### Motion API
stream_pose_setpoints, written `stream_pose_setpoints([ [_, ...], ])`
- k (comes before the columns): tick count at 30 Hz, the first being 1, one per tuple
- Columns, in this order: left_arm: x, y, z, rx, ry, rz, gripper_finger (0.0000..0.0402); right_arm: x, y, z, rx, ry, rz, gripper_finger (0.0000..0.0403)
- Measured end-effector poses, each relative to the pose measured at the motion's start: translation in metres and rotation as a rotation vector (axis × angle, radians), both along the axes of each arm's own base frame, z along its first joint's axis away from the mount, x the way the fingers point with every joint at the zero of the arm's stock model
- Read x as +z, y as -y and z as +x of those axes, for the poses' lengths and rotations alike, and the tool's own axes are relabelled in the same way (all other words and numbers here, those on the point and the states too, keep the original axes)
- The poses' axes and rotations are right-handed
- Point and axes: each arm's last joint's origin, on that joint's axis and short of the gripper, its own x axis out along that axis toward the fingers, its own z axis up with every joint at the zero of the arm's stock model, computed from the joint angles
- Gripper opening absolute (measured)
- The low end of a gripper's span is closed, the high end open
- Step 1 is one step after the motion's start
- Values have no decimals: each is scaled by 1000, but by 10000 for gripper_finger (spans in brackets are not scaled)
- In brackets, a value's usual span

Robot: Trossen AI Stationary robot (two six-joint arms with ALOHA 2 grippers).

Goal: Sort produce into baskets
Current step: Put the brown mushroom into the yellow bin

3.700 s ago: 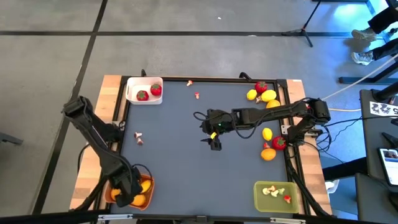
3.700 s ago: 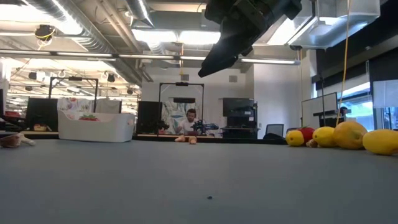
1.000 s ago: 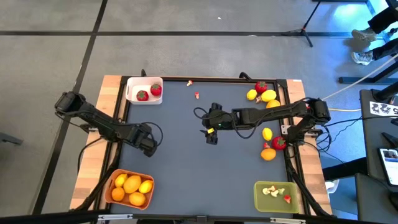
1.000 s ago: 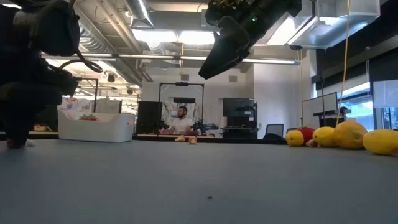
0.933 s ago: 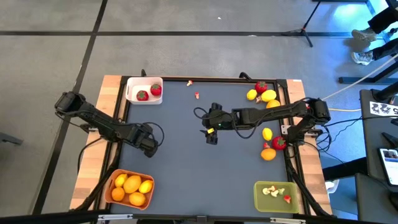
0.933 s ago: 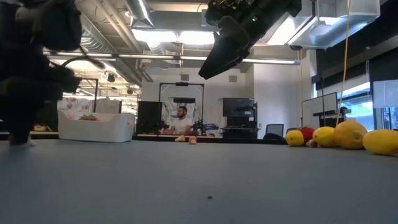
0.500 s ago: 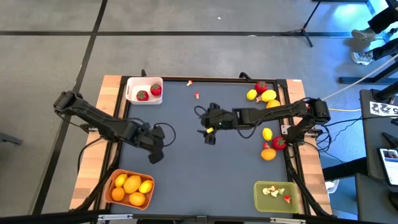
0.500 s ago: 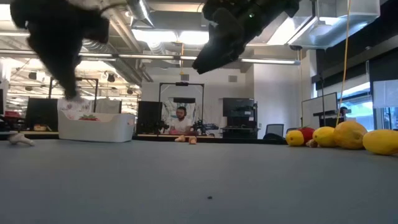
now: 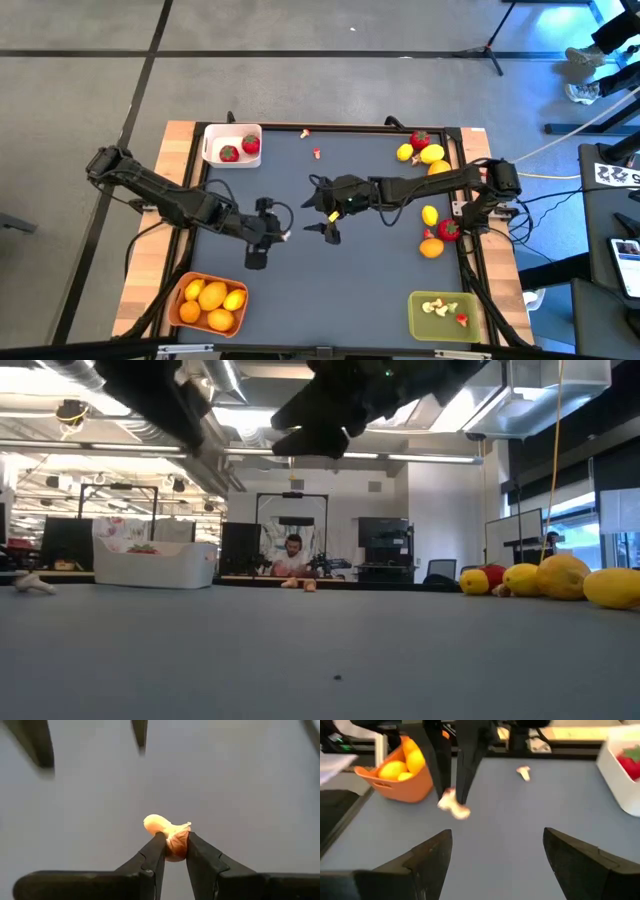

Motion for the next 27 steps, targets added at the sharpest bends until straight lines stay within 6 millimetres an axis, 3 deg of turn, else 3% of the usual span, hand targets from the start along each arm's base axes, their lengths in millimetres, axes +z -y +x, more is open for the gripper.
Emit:
stream_pose_setpoints([
  [9, 6, 2, 6, -81, 84, 51, 68, -22, -5, 17, 130, 53, 62, 309],
  [14, 6, 2, 6, -93, 83, 64, 68, -22, -6, 18, 171, 68, 82, 304],
  [27, 8, -1, 9, -85, 108, 100, 68, -18, -8, 18, 266, 100, 123, 182],
])
